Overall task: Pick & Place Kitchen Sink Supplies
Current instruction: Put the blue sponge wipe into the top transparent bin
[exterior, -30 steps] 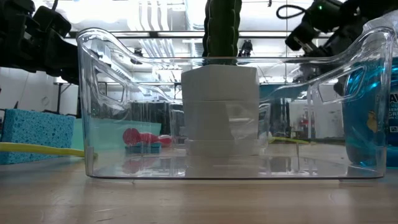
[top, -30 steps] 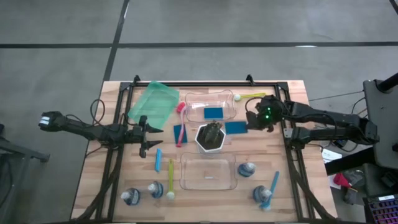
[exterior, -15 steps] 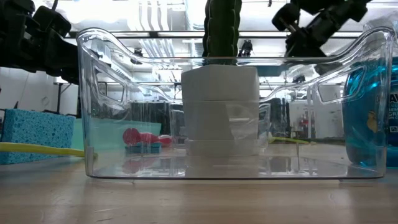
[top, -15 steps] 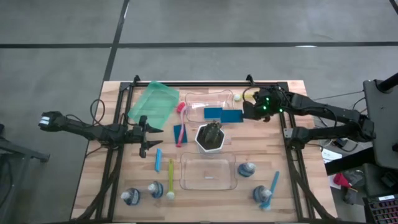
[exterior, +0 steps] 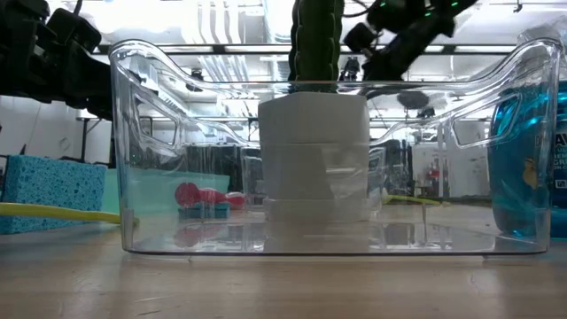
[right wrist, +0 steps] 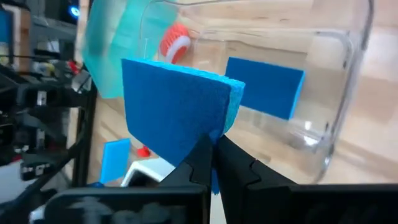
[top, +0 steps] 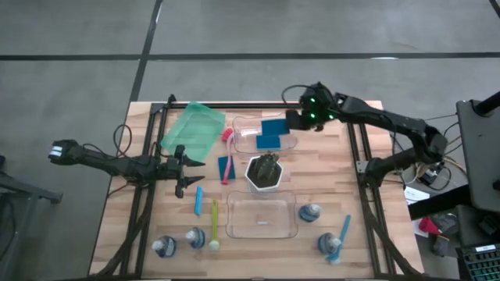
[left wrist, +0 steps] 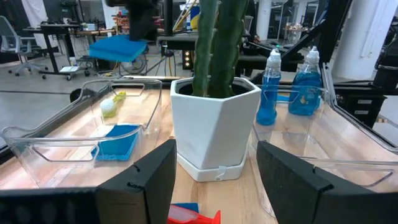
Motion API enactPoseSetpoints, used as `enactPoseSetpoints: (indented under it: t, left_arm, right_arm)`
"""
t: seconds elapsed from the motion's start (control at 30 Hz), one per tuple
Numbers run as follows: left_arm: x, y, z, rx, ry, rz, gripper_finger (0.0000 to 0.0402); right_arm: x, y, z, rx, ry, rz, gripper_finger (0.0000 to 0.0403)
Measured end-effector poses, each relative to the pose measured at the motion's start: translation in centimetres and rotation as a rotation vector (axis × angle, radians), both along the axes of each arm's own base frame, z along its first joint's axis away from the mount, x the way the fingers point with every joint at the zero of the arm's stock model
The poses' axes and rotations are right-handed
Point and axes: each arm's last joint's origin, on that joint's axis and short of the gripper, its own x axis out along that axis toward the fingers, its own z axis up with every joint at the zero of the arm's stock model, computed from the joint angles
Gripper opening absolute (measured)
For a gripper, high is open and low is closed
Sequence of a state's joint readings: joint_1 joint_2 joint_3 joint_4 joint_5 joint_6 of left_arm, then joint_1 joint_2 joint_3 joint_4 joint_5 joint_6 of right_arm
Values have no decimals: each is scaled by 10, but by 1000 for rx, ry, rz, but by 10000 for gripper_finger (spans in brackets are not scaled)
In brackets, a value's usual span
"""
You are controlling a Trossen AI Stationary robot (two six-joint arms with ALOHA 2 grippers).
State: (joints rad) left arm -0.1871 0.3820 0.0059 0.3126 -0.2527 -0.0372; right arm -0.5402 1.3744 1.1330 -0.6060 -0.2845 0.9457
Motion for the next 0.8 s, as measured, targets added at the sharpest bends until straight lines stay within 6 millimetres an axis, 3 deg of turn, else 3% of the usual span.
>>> enactPoseSetpoints:
  t: [0.4,0.8]
  left_arm:
    - [0,0,0,0,0,0,218]
    - [0,0,0,0,0,0,218]
  right_arm:
    - [30,-40,-30,97,114,44,8]
    - [46,-52,-54,91,196,44,8]
